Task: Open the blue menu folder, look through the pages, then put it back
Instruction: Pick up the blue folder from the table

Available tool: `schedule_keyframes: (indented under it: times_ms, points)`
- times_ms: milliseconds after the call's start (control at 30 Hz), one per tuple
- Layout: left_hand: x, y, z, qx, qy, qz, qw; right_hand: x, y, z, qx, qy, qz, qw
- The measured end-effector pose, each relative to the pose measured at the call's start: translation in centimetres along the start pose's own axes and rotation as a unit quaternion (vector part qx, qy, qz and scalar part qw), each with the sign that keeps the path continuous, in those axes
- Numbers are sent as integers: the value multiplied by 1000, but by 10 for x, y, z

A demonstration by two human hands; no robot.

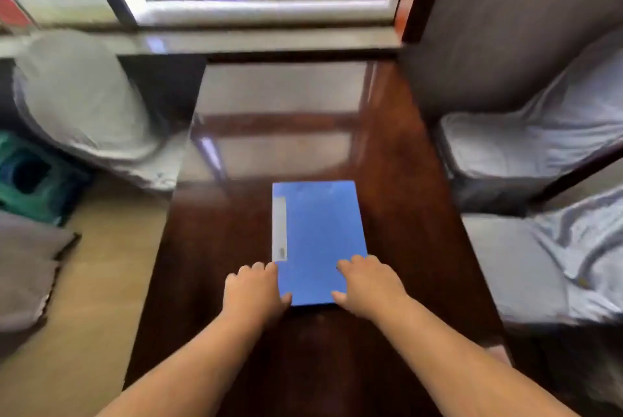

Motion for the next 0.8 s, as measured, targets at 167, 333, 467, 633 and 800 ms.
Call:
schedule_keyframes:
  times_ms: [167, 333, 467, 633, 800]
  points:
    - [15, 25, 89, 64, -279, -142, 948, -15, 17, 103, 105, 24, 8, 994]
    - [15, 53, 99, 84, -448, -230, 860, -19, 31, 106, 77, 66, 20, 995]
    - [2, 58, 72, 50, -478, -185, 857, -28, 27, 83, 62, 142, 21, 988]
    - [0, 39, 0, -11, -553, -103, 827, -79, 9, 17, -59, 414, 134, 898]
    - [7, 9, -83, -42, -670, -34, 741, -84, -25, -71, -89, 698, 67, 708]
Point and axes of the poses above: each hand's wrist, its own y-axis towards the middle knuckle, its own z-axis out of the palm, x = y × z, the point moved 9 cm from there along y, towards the middle knuckle, and after that the axes turned 2 degrees about y, right-handed, at the moved point
